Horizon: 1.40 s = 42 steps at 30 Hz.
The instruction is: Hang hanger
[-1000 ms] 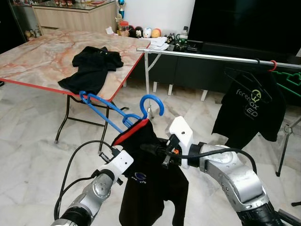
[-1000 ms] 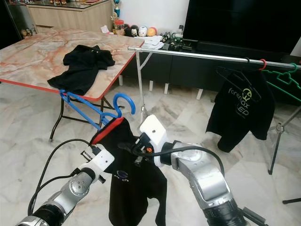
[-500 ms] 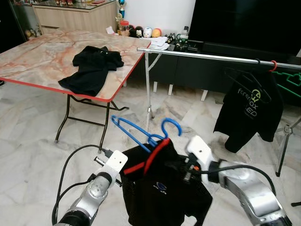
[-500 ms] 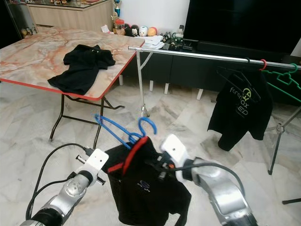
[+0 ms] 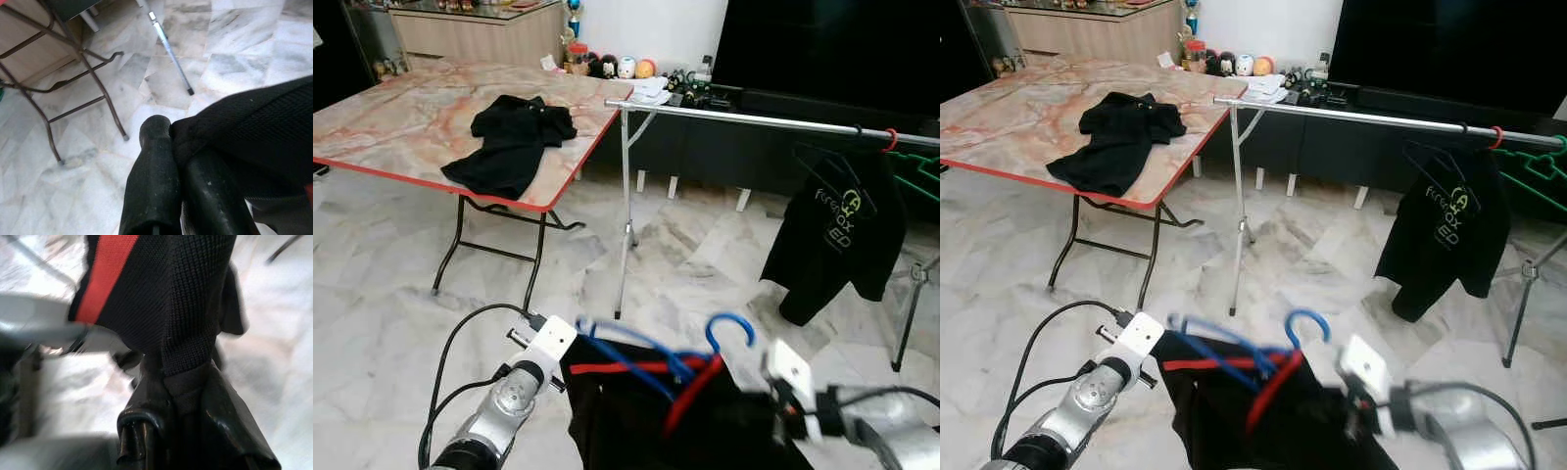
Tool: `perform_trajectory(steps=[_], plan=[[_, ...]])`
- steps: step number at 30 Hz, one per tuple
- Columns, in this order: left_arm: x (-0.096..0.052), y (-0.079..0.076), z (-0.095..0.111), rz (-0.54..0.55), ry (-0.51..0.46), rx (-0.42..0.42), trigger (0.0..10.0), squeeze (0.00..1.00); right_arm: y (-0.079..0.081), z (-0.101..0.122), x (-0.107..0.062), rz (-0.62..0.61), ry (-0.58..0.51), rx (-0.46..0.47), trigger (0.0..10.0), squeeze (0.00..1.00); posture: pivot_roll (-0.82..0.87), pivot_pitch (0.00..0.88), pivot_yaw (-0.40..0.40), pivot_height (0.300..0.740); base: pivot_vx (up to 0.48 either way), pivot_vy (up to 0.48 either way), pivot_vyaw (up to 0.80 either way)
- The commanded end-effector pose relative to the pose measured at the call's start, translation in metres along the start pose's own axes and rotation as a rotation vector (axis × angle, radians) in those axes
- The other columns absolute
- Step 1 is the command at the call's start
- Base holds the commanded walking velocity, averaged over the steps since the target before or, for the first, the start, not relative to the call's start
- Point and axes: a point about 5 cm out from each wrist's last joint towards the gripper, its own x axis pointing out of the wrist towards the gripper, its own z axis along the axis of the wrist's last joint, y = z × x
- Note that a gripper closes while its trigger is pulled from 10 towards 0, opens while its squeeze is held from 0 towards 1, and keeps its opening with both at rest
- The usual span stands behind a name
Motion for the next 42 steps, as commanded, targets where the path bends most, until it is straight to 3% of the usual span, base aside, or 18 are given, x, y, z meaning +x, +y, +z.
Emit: perform_trajectory(steps=[1, 4, 6, 11, 14, 18, 21, 27, 31, 34, 42], plan=[[-0.001, 0.011, -0.003, 0.042, 0.016, -0.026, 0.0, 0.00, -0.003, -0.005, -0.007, -0.003, 0.054, -0.011, 0.0, 0.00, 0.01, 0.060, -0.046, 0.740, 0.000, 0.000, 0.00], [-0.002, 0.013, -0.004, 0.049, 0.020, -0.029, 0.0, 0.00, -0.007, -0.014, -0.005, -0.022, 0.132, -0.038, 0.0, 0.00, 0.01, 0.061, -0.045, 0.740, 0.000, 0.000, 0.00], [-0.002, 0.016, -0.004, 0.063, 0.021, -0.083, 0.0, 0.00, -0.009, -0.019, -0.001, -0.015, 0.181, -0.062, 0.0, 0.00, 0.01, 0.062, -0.041, 0.740, 0.000, 0.000, 0.00], [-0.002, 0.018, -0.003, 0.056, 0.016, -0.075, 0.0, 0.00, -0.017, -0.022, 0.006, -0.086, 0.241, -0.126, 0.0, 0.00, 0.02, 0.063, -0.040, 0.740, 0.000, 0.000, 0.00], [-0.003, 0.018, -0.004, 0.031, 0.020, -0.058, 0.0, 0.00, -0.026, -0.013, 0.013, -0.182, 0.169, -0.133, 0.0, 0.00, 0.02, 0.065, -0.037, 0.740, 0.000, 0.000, 0.00], [-0.003, 0.015, -0.006, 0.006, 0.028, -0.055, 0.0, 0.00, -0.027, -0.002, 0.021, -0.173, 0.043, -0.097, 0.0, 0.00, 0.02, 0.064, -0.038, 0.740, 0.000, 0.000, 0.00], [-0.003, 0.014, -0.006, -0.006, 0.031, -0.049, 0.0, 0.00, -0.027, 0.002, 0.023, -0.162, 0.007, -0.091, 0.0, 0.00, 0.02, 0.064, -0.039, 0.740, 0.000, 0.000, 0.00], [-0.003, 0.010, -0.002, -0.076, 0.017, -0.064, 0.0, 0.00, -0.030, -0.007, 0.027, -0.194, 0.092, -0.118, 0.0, 0.00, 0.01, 0.065, -0.042, 0.740, 0.000, 0.000, 0.00], [-0.002, 0.017, 0.011, -0.102, -0.037, -0.177, 0.0, 0.00, -0.023, -0.021, 0.032, -0.140, 0.215, -0.165, 0.0, 0.00, 0.02, 0.066, -0.043, 0.740, 0.000, 0.000, 0.00], [-0.002, 0.032, 0.031, -0.113, -0.110, -0.284, 0.0, 0.00, -0.025, -0.023, 0.039, -0.194, 0.207, -0.159, 0.0, 0.00, 0.03, 0.067, -0.042, 0.740, 0.000, 0.000, 0.00], [-0.014, 0.039, 0.061, -0.304, -0.196, -0.280, 0.0, 0.00, -0.032, -0.018, 0.052, -0.303, 0.185, -0.152, 0.0, 0.00, 0.04, 0.066, -0.041, 0.740, 0.000, 0.000, 0.00]])
